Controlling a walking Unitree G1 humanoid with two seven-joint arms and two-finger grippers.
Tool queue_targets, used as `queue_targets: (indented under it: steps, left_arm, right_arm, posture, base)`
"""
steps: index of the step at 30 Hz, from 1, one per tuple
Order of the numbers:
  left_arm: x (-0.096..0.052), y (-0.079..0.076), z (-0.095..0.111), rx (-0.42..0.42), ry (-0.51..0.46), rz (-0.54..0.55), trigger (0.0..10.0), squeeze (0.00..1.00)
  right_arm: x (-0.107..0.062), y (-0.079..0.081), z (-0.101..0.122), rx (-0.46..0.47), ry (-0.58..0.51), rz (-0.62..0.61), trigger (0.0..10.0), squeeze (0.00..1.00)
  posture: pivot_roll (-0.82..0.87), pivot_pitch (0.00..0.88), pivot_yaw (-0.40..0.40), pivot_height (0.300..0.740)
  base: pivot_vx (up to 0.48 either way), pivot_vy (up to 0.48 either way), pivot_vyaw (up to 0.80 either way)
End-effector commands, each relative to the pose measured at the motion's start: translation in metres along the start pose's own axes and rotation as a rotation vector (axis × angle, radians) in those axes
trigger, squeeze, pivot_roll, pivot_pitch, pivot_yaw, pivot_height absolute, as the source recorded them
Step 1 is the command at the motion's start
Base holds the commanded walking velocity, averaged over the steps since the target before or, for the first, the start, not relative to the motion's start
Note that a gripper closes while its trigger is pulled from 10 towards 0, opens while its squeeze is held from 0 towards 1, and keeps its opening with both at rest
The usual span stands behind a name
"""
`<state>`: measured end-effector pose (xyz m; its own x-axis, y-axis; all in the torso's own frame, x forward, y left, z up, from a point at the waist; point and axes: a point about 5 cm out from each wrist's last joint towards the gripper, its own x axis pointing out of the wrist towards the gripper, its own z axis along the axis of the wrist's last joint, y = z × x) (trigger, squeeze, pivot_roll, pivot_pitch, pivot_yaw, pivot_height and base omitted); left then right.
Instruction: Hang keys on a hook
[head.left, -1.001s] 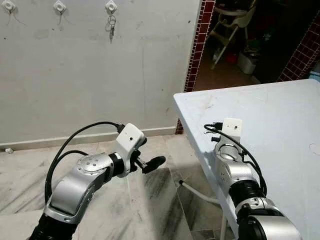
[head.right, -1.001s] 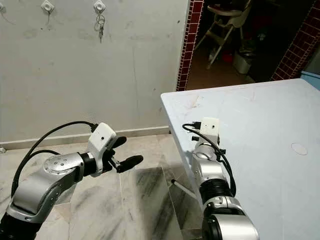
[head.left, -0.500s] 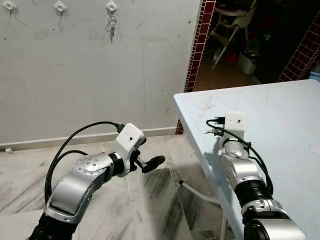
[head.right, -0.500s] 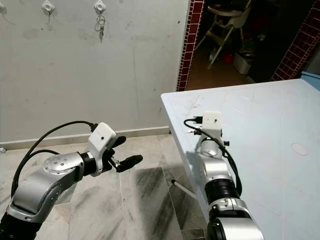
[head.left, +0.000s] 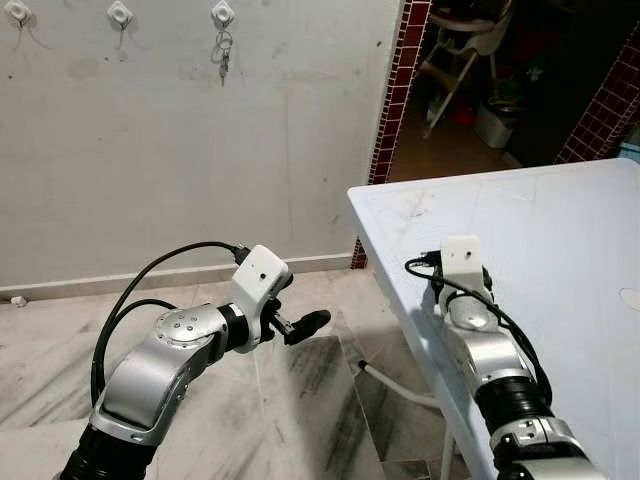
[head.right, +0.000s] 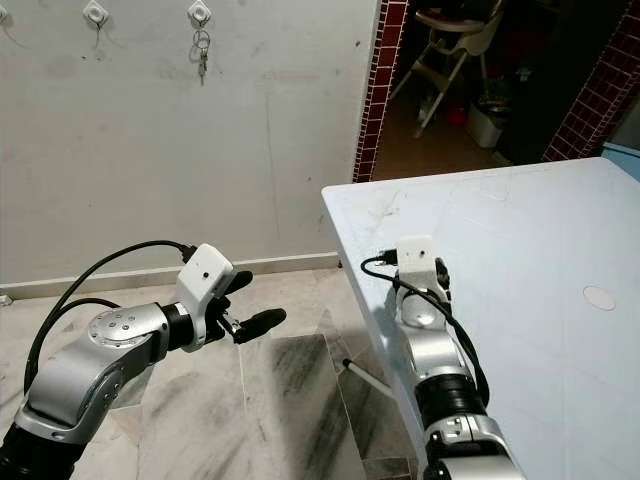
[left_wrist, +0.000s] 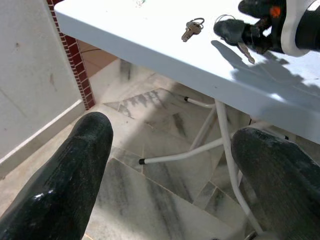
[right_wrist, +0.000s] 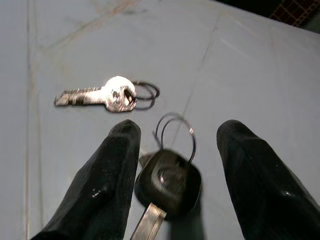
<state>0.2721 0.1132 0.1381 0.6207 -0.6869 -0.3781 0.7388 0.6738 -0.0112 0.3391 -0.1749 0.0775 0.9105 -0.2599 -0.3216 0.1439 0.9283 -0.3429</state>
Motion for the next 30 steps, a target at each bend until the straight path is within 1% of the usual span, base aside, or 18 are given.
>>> queue_targets:
  steps: [1,6,11,14,15,16,17,21,30]
  left_arm:
    - [0.001,0.001,0.005,0.015,-0.012,0.001,10.0,0.0]
    - [0.001,0.0,0.006,0.014,-0.012,-0.002,10.0,0.0]
    - [0.002,0.0,0.006,0.014,-0.016,-0.003,10.0,0.0]
    - [0.002,0.0,0.007,0.014,-0.016,-0.002,10.0,0.0]
    - [0.002,0.0,0.007,0.014,-0.016,-0.002,10.0,0.0]
    - [0.002,0.0,0.007,0.014,-0.016,-0.002,10.0,0.0]
    - [0.002,0.001,0.007,0.013,-0.016,-0.002,10.0,0.0]
    - [0.002,0.001,0.007,0.013,-0.017,-0.002,10.0,0.0]
    - [0.003,0.001,0.008,0.015,-0.018,0.0,10.0,0.0]
  right_arm:
    - [0.0,-0.003,0.006,-0.001,-0.018,-0.001,10.0,0.0]
    - [-0.002,-0.007,-0.002,0.007,0.028,0.011,10.0,0.0]
    - [-0.008,-0.005,-0.012,-0.008,0.059,0.042,10.0,0.0]
    - [-0.009,-0.005,-0.016,-0.01,0.071,0.039,10.0,0.0]
    - [-0.01,-0.005,-0.017,-0.011,0.074,0.038,8.4,0.0]
    - [-0.01,-0.005,-0.017,-0.011,0.074,0.038,8.4,0.0]
    - [-0.012,-0.004,-0.021,-0.002,0.087,0.048,0.0,0.0]
    - [-0.016,0.0,-0.026,0.026,0.113,0.082,0.0,0.0]
    - [-0.016,0.003,-0.026,0.072,0.122,0.113,0.0,0.0]
  posture:
    - [0.21,0.0,-0.054,0.74]
    - [0.21,0.0,-0.053,0.74]
    - [0.21,0.0,-0.054,0.74]
    - [0.2,0.0,-0.054,0.74]
    - [0.2,0.0,-0.054,0.74]
    - [0.2,0.0,-0.054,0.74]
    - [0.2,0.0,-0.054,0.74]
    - [0.2,0.0,-0.052,0.74]
    - [0.2,0.0,-0.052,0.74]
  base:
    - [0.0,0.0,0.0]
    - [0.0,0.0,0.0]
    - [0.0,0.0,0.0]
    - [0.0,0.0,0.0]
    - [0.0,0.0,0.0]
    - [0.0,0.0,0.0]
    - [0.0,0.0,0.0]
    - [0.0,0.0,0.0]
    - [0.0,0.0,0.0]
